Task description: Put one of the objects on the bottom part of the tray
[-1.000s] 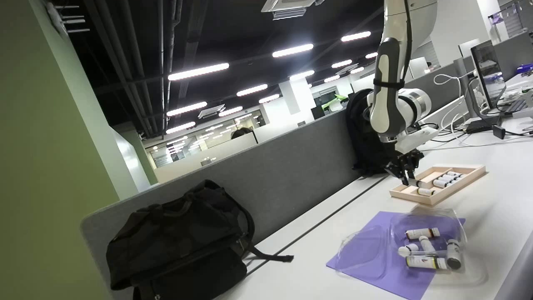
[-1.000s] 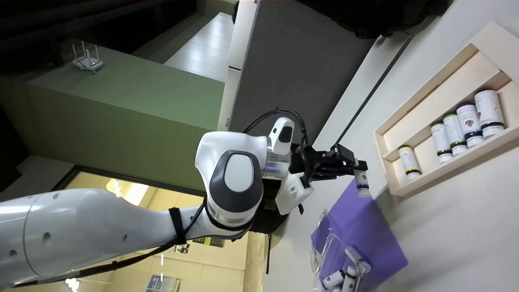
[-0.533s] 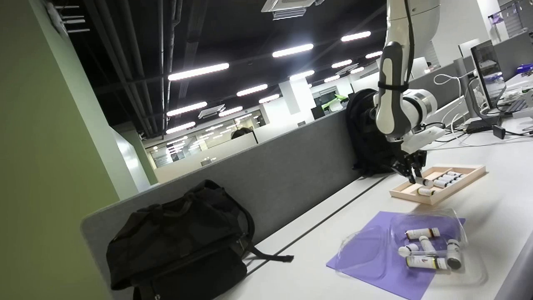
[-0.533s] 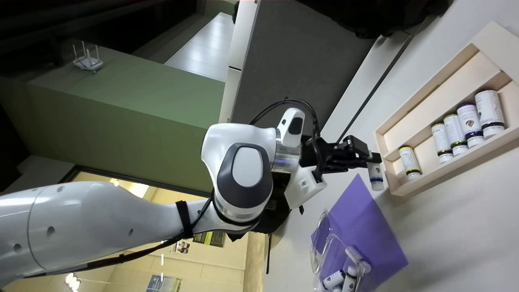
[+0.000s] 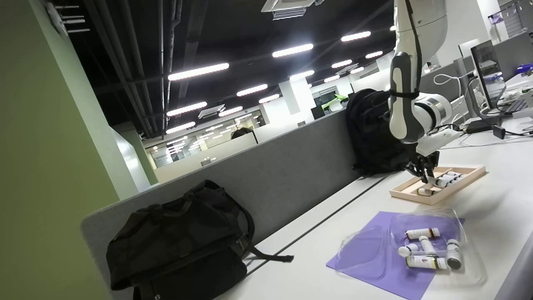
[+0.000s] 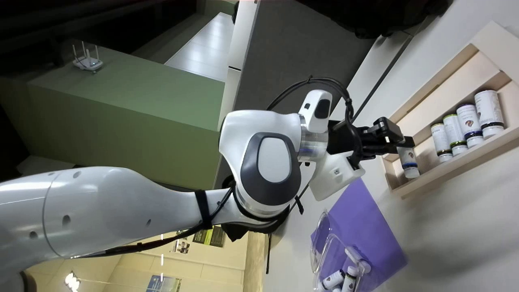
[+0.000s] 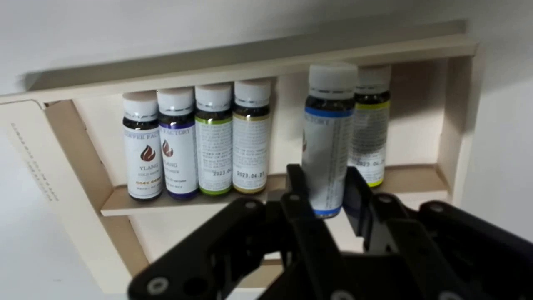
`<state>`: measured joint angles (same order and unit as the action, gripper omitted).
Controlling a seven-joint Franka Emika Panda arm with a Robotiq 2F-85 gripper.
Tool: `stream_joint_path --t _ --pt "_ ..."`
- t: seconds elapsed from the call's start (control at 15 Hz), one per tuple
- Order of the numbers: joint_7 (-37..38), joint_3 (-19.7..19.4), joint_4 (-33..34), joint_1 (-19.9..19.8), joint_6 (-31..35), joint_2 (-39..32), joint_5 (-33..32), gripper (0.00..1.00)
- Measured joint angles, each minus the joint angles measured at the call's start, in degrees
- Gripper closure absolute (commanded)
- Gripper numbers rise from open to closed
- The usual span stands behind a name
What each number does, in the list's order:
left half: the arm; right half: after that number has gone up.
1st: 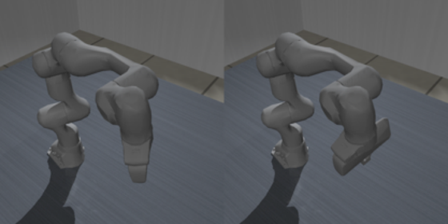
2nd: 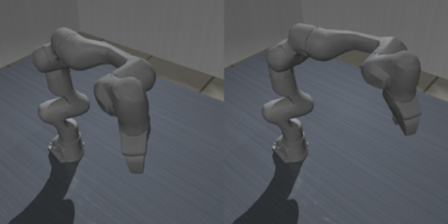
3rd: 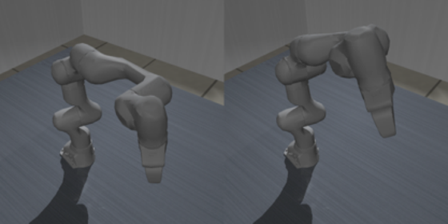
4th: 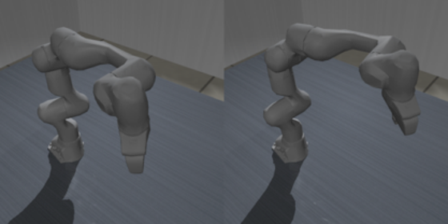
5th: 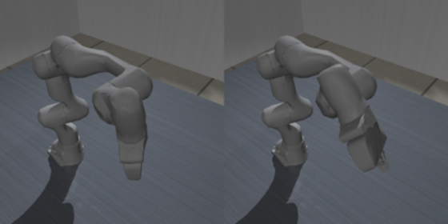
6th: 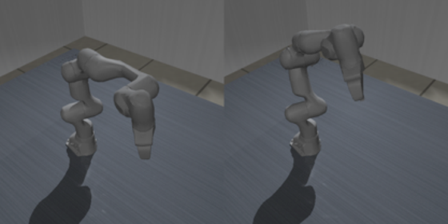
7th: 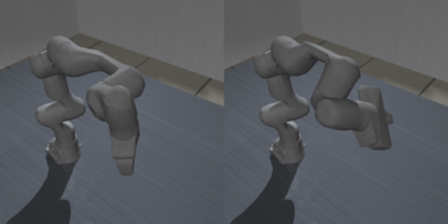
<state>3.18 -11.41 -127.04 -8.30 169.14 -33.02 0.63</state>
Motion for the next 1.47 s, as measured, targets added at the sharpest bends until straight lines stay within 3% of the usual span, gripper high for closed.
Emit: stream_joint_path --t 0.13,0.2,0.6,0.67,1.47 --pt "-2.71 2.09 1.24 -2.78 -0.51 -0.24 0.36 0.88" --pt "-4.16 3.2 2.08 -4.3 -1.55 -0.25 0.41 0.63" --pt "-5.33 3.57 4.41 -5.73 -3.8 -0.74 0.42 0.63" --pt "-5.33 3.58 4.45 -5.72 -3.8 -0.84 0.42 0.88" --pt "-5.72 3.43 4.47 -5.45 -3.43 -2.38 0.32 0.88"
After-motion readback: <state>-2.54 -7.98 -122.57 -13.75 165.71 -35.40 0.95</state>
